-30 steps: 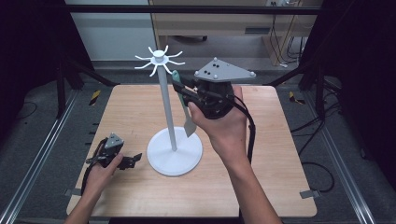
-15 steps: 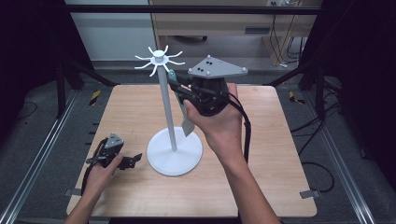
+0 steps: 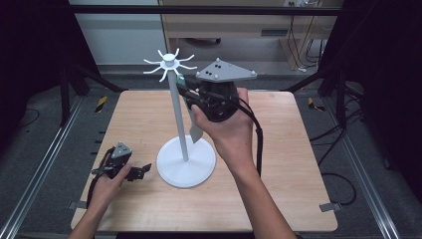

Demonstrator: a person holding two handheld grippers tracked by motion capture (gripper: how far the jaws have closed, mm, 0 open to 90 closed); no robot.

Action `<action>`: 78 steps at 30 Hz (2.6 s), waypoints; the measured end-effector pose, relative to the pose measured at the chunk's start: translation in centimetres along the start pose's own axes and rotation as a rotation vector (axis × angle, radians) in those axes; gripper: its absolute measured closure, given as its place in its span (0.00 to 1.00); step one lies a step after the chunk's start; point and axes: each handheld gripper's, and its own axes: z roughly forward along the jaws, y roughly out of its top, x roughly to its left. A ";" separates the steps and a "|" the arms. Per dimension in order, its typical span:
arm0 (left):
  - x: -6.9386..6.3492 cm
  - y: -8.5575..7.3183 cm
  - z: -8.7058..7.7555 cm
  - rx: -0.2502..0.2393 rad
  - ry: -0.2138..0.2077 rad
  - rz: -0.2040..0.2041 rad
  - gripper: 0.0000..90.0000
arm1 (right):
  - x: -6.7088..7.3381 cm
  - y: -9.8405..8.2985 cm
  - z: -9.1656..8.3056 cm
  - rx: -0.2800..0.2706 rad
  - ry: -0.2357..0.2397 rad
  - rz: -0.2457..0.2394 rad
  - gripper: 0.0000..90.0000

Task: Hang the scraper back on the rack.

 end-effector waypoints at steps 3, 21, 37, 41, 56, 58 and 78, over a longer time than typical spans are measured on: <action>0.0 0.0 0.0 -0.001 0.000 0.000 0.04 | 0.0 -0.1 -0.1 0.000 -0.008 0.004 0.83; 0.0 0.0 0.0 0.003 0.001 0.000 0.04 | 0.2 -0.2 -0.1 0.003 -0.012 -0.004 0.81; 0.0 -0.1 0.1 0.003 0.004 0.000 0.04 | -0.7 -1.1 -1.3 0.035 -0.043 -0.006 0.80; -0.1 -0.1 0.2 0.004 0.005 0.002 0.04 | -1.2 -1.5 -1.7 0.052 -0.062 0.001 0.80; -0.1 -0.1 0.2 0.010 0.007 0.007 0.04 | -3.2 -2.9 -2.2 0.107 -0.115 0.026 0.76; -0.1 -0.1 0.2 0.010 0.009 0.005 0.04 | -3.7 -3.3 -2.4 0.115 -0.133 0.043 0.74; 0.4 -0.1 -0.2 -0.010 0.040 -0.004 0.04 | -5.7 -5.0 -2.4 0.161 -0.190 0.071 0.53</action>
